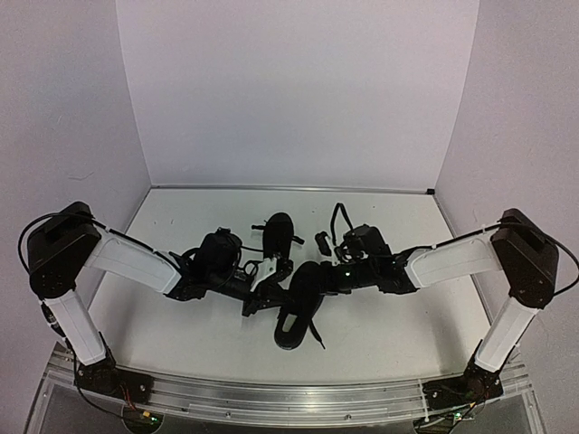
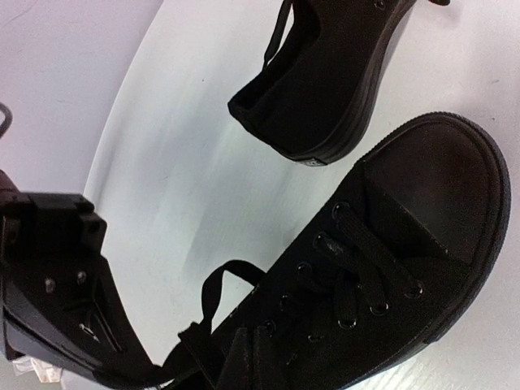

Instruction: Tie the shoes

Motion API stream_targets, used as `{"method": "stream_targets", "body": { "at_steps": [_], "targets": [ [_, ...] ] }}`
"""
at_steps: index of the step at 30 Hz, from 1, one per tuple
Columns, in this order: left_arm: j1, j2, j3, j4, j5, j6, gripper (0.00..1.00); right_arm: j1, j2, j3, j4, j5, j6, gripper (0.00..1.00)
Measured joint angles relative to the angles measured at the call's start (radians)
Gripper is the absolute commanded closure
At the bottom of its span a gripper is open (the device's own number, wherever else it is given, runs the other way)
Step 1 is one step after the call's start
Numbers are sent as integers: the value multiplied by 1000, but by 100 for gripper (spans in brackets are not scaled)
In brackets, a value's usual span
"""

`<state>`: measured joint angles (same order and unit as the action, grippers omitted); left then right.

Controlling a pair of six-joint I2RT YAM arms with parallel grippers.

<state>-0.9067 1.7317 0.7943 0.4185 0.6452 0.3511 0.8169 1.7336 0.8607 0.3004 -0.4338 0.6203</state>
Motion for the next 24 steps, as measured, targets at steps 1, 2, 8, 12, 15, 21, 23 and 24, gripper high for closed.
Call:
{"method": "stream_targets", "body": {
  "at_steps": [1, 2, 8, 12, 15, 21, 23, 24],
  "targets": [
    [-11, 0, 2, -13, -7, 5, 100, 0, 7, 7, 1, 0, -2, 100],
    [-20, 0, 5, -25, -15, 12, 100, 0, 14, 13, 1, 0, -3, 100],
    [-61, 0, 34, -80, -50, 42, 100, 0, 44, 39, 2, 0, -15, 100],
    [-86, 6, 51, -107, -68, 52, 100, 0, 65, 59, 4, 1, -18, 100],
    [-108, 13, 62, -122, -74, 63, 100, -3, 72, 68, 4, 1, -19, 100],
    [-142, 39, 75, -146, -81, 72, 100, -14, 84, 85, 8, 4, -22, 100],
    [-152, 53, 84, -155, -88, 74, 100, -16, 86, 88, 7, 4, -22, 100],
    [-158, 61, 90, -160, -91, 76, 100, -16, 88, 90, 7, 4, -22, 100]
  ]
}}
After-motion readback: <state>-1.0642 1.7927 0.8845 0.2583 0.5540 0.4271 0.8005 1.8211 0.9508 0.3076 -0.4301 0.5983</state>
